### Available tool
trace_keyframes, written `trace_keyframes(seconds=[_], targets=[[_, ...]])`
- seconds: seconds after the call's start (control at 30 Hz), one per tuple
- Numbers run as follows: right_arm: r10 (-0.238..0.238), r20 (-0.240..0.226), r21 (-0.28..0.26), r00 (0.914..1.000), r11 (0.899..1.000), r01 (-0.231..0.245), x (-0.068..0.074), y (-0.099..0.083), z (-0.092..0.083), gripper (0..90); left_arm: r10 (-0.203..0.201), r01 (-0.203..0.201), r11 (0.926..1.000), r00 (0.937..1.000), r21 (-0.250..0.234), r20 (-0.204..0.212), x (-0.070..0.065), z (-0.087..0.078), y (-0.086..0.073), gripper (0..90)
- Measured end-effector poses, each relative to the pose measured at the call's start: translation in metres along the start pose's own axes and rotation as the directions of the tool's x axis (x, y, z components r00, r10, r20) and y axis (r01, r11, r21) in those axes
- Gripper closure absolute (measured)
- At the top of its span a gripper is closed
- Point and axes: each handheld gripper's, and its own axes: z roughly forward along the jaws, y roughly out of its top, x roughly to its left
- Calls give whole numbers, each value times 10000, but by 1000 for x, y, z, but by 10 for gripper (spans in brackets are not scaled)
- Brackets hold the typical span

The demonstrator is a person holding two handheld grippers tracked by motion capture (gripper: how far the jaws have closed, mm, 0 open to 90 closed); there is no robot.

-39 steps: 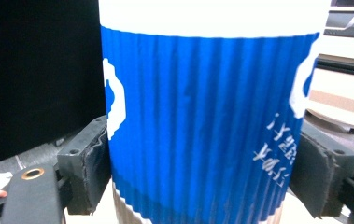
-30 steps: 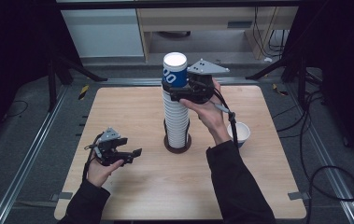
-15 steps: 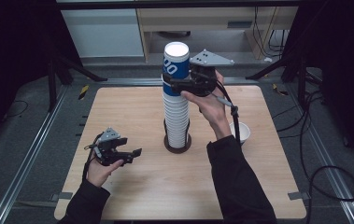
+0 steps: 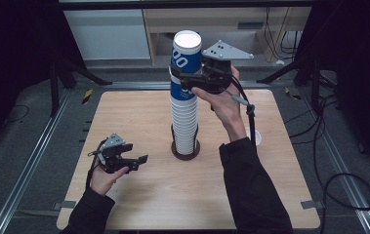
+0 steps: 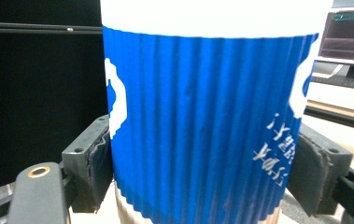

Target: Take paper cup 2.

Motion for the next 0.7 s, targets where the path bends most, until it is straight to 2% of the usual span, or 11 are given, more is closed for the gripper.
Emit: trace_keyframes(seconds=[0.3,0.7], targets=[[-165,255,-156,9995,9997,169,-6,2,-29,204,28,-28,10000,10000,-42,-24,-1,-1,1,182],[84,736,154,9973,9998,-96,-27,-27,-70,204,98,-98,10000,9999,-16,-27,-2,-1,1,182]])
